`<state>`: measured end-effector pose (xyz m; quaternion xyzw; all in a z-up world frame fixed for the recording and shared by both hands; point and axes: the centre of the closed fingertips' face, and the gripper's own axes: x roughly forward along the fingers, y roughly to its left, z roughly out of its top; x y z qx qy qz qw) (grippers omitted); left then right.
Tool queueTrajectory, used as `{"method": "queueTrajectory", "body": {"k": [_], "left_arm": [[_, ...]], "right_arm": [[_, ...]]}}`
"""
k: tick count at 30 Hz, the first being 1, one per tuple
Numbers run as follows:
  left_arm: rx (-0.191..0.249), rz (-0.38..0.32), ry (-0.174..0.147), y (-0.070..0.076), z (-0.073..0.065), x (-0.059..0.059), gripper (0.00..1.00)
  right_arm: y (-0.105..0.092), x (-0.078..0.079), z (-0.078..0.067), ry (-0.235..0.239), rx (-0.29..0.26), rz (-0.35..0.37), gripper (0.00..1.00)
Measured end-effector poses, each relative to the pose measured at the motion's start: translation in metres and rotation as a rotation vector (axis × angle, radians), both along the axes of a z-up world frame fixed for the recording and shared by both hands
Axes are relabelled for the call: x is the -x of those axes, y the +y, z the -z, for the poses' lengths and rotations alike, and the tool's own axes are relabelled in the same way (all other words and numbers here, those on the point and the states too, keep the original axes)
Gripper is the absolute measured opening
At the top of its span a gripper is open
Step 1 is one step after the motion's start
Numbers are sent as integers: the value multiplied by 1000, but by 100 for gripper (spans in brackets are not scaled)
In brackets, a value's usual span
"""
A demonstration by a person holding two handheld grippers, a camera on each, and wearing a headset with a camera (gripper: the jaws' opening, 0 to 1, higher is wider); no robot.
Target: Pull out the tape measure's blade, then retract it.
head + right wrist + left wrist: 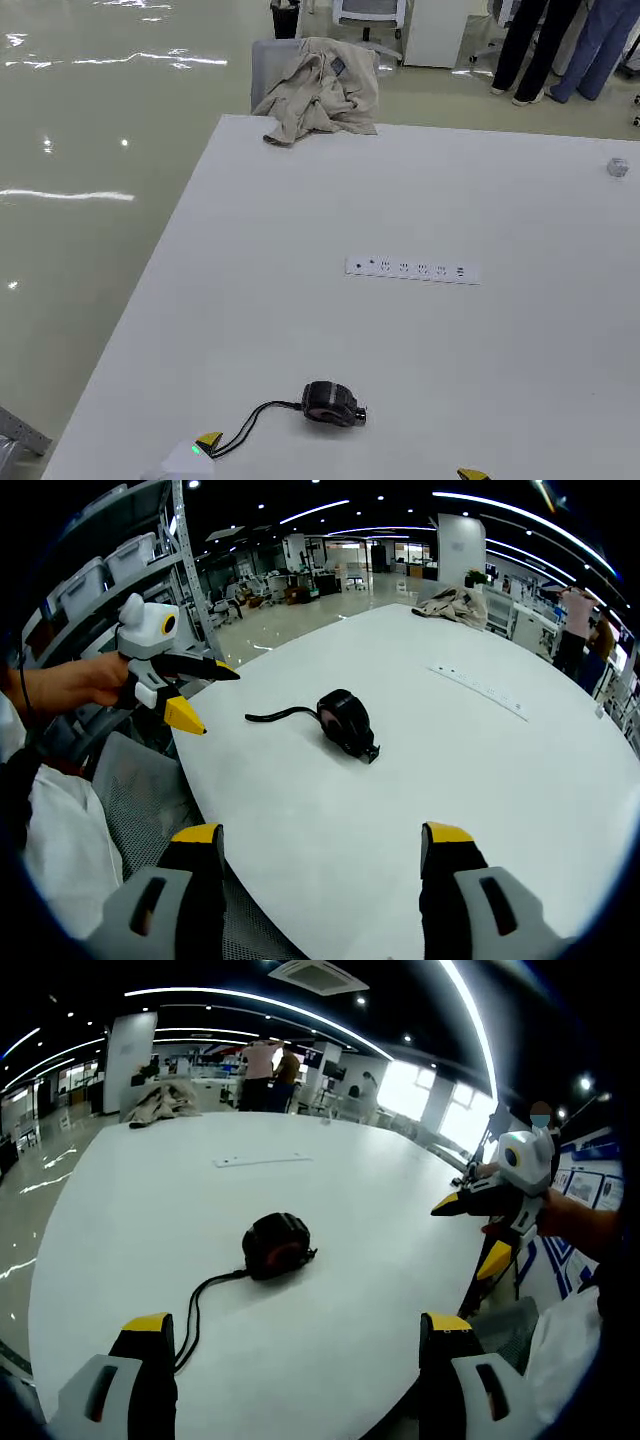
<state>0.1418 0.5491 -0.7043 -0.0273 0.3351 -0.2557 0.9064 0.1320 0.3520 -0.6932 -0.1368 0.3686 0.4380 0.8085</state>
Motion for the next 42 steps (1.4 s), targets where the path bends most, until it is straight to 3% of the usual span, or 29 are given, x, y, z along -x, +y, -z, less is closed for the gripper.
{"method": "queueTrajectory", "body": {"k": [10,17,19,21,25,33,37,42], "left_arm": [[-23,84,-21,-7,1,-13,97],[-71,187,-33,-13,5,-24,92],[-60,190,-46,-15,4,-29,92],[-81,205,-31,-15,9,-32,92],[-80,219,-45,-18,9,-43,92],[-100,270,-63,-26,9,-54,90],[-129,310,-68,-29,14,-59,88],[-130,343,-80,-31,20,-68,84]], "right_arm": [[3,-8,9,-11,28,-64,81],[8,-19,14,-36,40,-113,77],[11,-21,15,-39,38,-129,75],[13,-23,19,-35,43,-146,74],[16,-27,25,-38,56,-178,73],[19,-38,31,-59,59,-224,71],[21,-41,37,-57,74,-263,70],[29,-47,41,-80,71,-321,67]]}}
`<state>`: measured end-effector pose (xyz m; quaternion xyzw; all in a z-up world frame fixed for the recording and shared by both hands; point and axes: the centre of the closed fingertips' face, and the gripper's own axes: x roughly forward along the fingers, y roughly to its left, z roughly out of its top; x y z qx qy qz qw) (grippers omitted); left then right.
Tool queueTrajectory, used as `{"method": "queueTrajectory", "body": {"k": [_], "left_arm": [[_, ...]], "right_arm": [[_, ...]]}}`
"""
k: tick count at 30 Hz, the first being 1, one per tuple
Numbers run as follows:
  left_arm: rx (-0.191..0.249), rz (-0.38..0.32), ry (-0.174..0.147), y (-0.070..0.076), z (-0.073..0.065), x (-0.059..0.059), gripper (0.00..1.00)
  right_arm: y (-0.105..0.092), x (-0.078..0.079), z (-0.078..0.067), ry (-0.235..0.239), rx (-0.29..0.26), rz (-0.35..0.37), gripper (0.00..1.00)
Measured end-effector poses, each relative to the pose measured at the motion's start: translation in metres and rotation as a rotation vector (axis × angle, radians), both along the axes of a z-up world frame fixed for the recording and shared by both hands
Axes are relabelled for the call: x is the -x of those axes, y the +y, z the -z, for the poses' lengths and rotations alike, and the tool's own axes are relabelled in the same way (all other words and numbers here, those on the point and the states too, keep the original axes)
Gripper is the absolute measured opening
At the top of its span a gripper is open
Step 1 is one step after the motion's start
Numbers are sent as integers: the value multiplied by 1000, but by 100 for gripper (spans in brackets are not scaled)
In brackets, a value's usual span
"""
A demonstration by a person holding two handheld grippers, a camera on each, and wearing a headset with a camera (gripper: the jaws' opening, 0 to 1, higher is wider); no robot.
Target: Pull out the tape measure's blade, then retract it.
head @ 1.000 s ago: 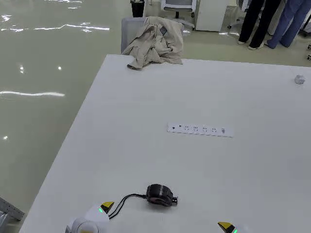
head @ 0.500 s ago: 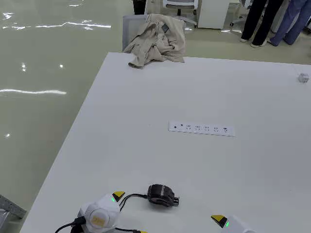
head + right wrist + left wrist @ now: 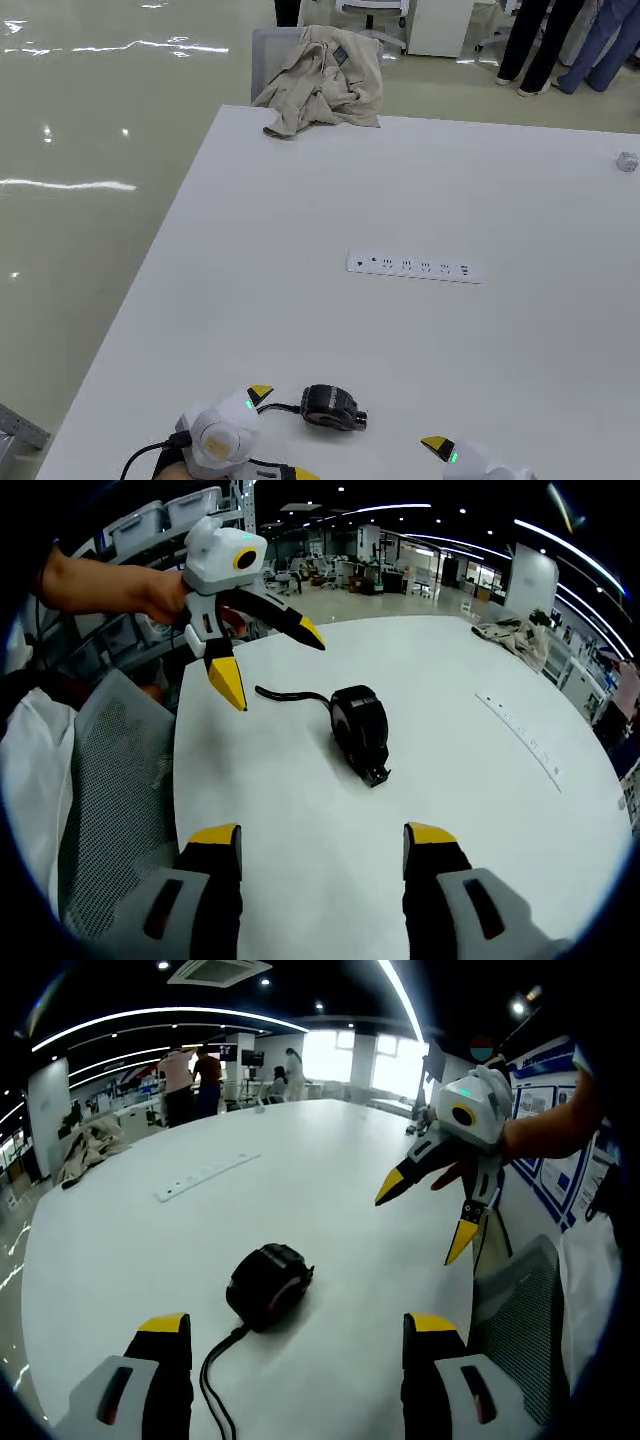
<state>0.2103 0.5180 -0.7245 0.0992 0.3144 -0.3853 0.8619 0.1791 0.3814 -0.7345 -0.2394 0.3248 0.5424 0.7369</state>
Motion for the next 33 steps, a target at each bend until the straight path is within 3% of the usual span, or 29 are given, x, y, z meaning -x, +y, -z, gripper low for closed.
{"method": "queueTrajectory", "body": {"k": [5,17,33], "left_arm": [[-18,32,4,-1,4,-8,84],[-54,128,-20,-11,11,-26,82],[-102,232,-23,-27,26,-39,75]], "right_arm": [[8,-8,4,-12,5,-43,66],[22,-31,16,-40,15,-105,60],[29,-49,31,-65,34,-180,53]]}}
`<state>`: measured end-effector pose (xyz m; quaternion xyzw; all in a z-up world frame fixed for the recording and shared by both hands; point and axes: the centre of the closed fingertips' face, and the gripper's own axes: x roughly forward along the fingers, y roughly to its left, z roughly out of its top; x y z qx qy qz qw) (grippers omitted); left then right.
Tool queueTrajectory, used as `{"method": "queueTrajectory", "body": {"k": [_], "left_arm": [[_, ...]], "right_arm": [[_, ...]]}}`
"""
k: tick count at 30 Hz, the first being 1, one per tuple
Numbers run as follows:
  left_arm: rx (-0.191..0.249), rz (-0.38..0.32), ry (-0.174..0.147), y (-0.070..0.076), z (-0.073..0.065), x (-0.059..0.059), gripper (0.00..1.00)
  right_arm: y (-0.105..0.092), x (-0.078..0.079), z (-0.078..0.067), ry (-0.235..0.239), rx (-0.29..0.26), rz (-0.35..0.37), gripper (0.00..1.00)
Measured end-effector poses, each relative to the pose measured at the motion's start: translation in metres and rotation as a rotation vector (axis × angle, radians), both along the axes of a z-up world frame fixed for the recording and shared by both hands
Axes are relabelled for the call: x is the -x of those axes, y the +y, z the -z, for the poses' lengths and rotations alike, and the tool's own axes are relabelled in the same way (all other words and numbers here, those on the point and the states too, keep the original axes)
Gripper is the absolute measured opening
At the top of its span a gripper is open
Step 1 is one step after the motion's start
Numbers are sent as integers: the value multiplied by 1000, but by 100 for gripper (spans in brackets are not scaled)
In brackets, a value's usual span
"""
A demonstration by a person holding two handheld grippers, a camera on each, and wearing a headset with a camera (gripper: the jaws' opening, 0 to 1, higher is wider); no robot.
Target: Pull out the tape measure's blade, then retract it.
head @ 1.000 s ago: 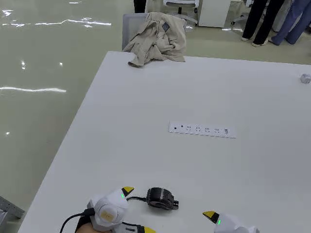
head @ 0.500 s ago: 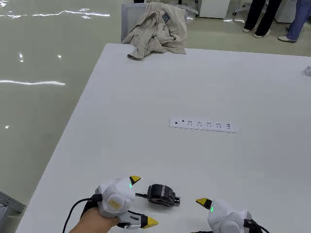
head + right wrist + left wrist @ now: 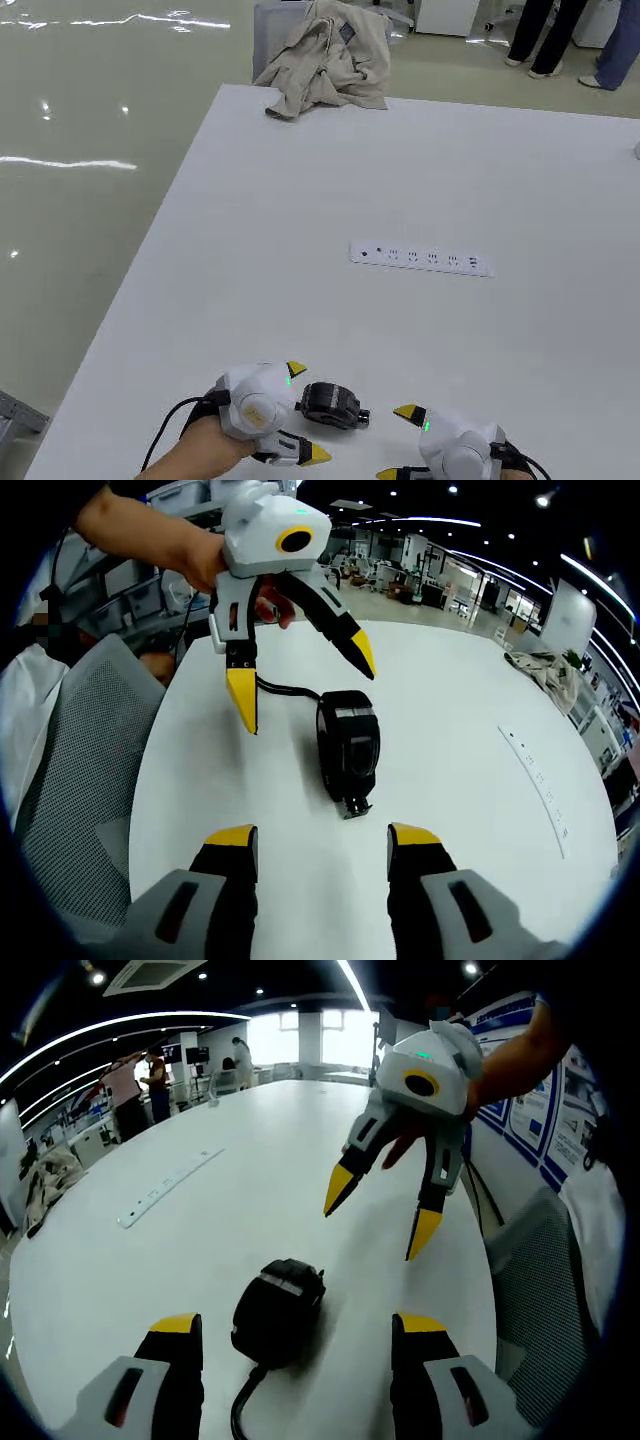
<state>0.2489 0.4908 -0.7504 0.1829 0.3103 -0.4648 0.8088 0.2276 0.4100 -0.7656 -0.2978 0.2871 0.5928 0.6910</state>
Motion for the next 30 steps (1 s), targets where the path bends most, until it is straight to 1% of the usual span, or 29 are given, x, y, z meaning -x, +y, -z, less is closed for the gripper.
{"method": "queueTrajectory", "body": {"k": [3,5,6,8,10,14,17,19,21,25,30], "left_arm": [[-5,15,1,-2,2,-3,74],[-17,31,2,-3,5,-4,74],[-20,36,3,-4,5,-4,74],[-39,54,0,-4,8,-5,74],[-44,61,0,-4,10,-8,73],[-48,74,1,-5,11,-13,71],[-50,83,5,-7,13,-14,71],[-62,97,6,-8,16,-15,71],[-63,104,9,-9,17,-15,71],[-73,128,14,-11,21,-16,69],[-83,145,17,-12,25,-19,67]], "right_arm": [[2,-4,2,-8,5,-20,52],[4,-7,5,-19,14,-36,51],[4,-9,6,-19,14,-36,51],[6,-13,8,-21,16,-45,50],[8,-15,11,-26,25,-57,50],[12,-18,16,-27,37,-75,49],[14,-19,20,-27,44,-89,48],[16,-20,23,-24,46,-91,48],[17,-21,25,-22,46,-96,47],[19,-25,31,-18,54,-103,46],[22,-33,36,-12,61,-108,45]]}}
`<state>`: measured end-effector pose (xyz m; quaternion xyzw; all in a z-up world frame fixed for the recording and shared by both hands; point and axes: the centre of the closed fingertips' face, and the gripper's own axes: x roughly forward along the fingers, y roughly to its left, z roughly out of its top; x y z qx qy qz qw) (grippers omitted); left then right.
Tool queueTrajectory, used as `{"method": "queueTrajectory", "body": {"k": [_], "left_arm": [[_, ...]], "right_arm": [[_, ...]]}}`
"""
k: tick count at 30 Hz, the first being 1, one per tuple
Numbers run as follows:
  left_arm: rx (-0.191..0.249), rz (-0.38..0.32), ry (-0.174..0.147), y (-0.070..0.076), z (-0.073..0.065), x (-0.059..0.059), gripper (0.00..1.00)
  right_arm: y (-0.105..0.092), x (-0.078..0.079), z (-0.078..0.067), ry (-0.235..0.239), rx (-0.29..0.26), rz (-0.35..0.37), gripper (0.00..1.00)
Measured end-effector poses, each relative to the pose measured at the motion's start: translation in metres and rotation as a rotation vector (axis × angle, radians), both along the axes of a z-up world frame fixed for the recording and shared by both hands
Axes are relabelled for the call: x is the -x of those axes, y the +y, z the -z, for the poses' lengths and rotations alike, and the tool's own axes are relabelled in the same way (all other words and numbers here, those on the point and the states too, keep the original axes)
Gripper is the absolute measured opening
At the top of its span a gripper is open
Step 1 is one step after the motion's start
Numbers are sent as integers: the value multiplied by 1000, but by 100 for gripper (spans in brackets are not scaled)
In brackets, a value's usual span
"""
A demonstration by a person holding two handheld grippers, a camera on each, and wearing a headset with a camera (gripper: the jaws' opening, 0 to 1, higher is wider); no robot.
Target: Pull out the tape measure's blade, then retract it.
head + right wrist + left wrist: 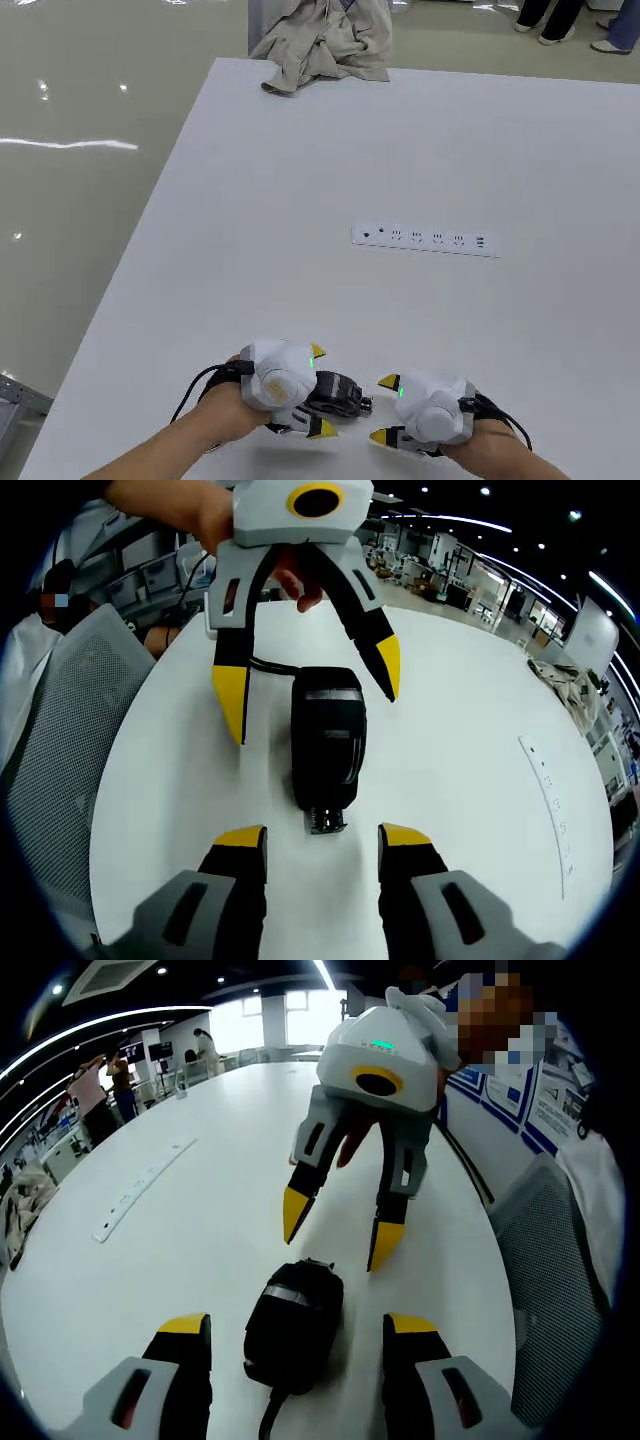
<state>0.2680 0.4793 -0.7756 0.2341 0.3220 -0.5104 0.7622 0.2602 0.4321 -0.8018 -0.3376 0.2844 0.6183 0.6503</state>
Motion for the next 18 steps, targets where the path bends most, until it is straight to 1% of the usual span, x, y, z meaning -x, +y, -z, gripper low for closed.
{"method": "queueTrajectory", "body": {"k": [4,10,11,14,18], "left_arm": [[-1,18,12,-1,2,-1,66],[-9,51,11,-4,3,-3,62],[-11,57,11,-5,2,-4,61],[-21,74,12,-5,5,-4,57],[-33,84,15,-3,9,-5,57]], "right_arm": [[0,-2,6,1,16,-15,46],[-1,-5,11,5,28,-27,45],[-2,-5,11,6,30,-28,44],[-1,-5,14,12,34,-34,43],[-1,-5,18,20,44,-51,45]]}}
